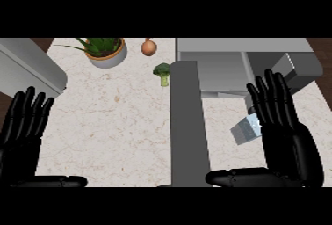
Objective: Pick up the milk, place it into the microwave and close the microwave
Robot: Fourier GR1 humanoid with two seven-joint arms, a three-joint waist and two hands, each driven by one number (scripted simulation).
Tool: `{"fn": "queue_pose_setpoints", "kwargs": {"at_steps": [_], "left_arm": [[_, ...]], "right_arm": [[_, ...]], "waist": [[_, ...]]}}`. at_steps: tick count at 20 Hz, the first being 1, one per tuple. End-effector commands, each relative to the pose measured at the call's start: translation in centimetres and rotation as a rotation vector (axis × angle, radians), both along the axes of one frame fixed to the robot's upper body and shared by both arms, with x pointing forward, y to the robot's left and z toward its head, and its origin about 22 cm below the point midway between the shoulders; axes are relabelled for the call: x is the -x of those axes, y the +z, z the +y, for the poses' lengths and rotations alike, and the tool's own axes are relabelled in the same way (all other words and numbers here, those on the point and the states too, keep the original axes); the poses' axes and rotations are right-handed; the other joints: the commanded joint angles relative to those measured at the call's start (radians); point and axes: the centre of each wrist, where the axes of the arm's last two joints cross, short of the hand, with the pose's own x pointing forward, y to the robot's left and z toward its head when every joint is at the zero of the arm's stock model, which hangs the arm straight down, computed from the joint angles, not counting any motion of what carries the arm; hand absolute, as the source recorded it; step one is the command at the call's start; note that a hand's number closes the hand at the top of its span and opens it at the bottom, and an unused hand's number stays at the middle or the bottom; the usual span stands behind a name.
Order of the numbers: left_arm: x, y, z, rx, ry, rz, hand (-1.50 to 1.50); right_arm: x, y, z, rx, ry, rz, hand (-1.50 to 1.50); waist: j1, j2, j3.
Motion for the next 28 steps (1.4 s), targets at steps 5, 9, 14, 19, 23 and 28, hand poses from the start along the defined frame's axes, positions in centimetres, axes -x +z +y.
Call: {"fn": "queue_pose_setpoints", "kwargs": {"at_steps": [5, 9, 14, 19, 23, 28], "left_arm": [[3.3, -2.2, 0.5, 0.008, 0.013, 0.012, -1.50], [3.6, -1.8, 0.1, 0.016, -0.014, 0.027, -1.50], [6.8, -3.4, 1.5, -0.002, 0.010, 0.014, -1.50], [7.5, -3.5, 1.4, -0.011, 0.000, 0.048, -1.50], [6.9, -2.6, 0.7, -0.007, -0.009, 0.019, -1.50], [7.5, -2.7, 0.1, -0.008, -0.007, 0.008, -1.50]], "right_arm": [[0.4, -2.6, 0.2, 0.099, -0.171, -0.002, -1.50], [0.0, -4.0, -0.3, 0.135, -0.251, -0.005, -1.50], [-2.0, -5.7, -0.6, 0.163, -0.322, -0.005, -1.50], [-2.9, -5.5, -2.0, 0.163, -0.355, 0.035, -1.50], [-2.9, -8.5, -2.3, 0.164, -0.363, 0.070, -1.50], [-3.3, -10.6, -3.8, 0.219, -0.405, 0.065, -1.50]], "waist": [[0.001, 0.000, 0.000], [0.000, 0.000, 0.000], [0.007, 0.001, 0.000], [0.003, 0.000, 0.000], [0.001, 0.001, 0.000], [0.001, 0.001, 0.000]]}}
